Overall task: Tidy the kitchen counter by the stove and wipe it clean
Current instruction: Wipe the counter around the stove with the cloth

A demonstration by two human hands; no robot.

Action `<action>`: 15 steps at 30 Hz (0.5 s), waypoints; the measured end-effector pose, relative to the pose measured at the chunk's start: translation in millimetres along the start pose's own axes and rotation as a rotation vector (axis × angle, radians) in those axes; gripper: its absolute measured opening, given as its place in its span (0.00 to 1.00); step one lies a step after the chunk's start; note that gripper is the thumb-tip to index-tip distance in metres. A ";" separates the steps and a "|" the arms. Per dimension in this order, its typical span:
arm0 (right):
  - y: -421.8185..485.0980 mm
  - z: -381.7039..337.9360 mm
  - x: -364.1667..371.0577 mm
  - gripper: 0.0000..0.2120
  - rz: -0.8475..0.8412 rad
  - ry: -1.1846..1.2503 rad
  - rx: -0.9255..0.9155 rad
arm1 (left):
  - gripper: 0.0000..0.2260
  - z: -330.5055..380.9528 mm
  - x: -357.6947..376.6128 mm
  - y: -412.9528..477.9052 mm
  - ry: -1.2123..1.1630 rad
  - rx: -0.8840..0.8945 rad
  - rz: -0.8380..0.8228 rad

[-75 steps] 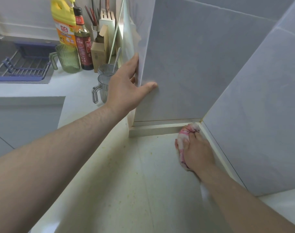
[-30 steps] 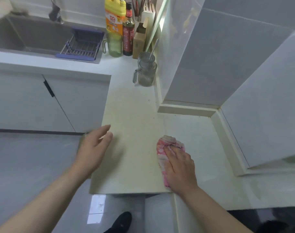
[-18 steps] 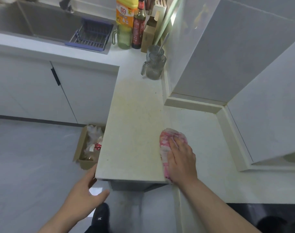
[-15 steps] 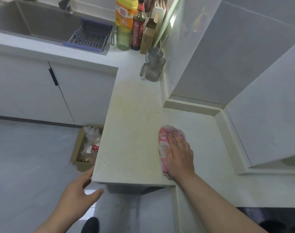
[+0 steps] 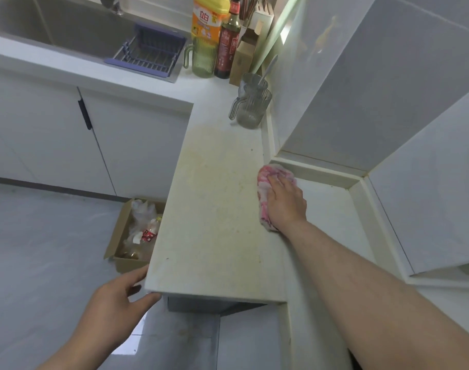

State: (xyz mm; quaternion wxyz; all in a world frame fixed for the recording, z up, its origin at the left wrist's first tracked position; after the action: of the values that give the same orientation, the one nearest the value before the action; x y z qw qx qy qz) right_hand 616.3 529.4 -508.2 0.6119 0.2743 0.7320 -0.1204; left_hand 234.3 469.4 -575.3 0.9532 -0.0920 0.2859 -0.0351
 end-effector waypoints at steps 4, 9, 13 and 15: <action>-43.1 -5.4 -7.3 0.22 0.003 0.003 -0.009 | 0.20 -1.3 1.1 3.7 -0.066 0.014 -0.030; -109.4 -11.6 -16.7 0.23 -0.030 -0.003 -0.016 | 0.19 3.3 2.5 3.8 -0.051 0.071 -0.035; -158.4 -14.1 -24.6 0.32 -0.081 -0.025 0.008 | 0.17 6.4 3.1 5.1 -0.024 0.074 -0.056; -177.3 -11.7 -25.7 0.35 -0.094 -0.008 0.066 | 0.17 9.6 3.3 6.1 0.002 0.085 -0.081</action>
State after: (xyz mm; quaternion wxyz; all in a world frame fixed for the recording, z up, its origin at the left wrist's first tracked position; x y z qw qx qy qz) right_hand 511.9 383.4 -509.1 0.5991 0.2591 0.7373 -0.1742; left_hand 242.4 476.5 -570.4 0.9537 -0.0627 0.2813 -0.0859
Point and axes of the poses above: each hand's wrist, its own y-axis towards the middle knuckle, its own x-axis out of the palm, z = x × y, the point moved 10 cm from there along y, towards the middle knuckle, and after that the axes turned 15 degrees about z, right-handed, at the moved point
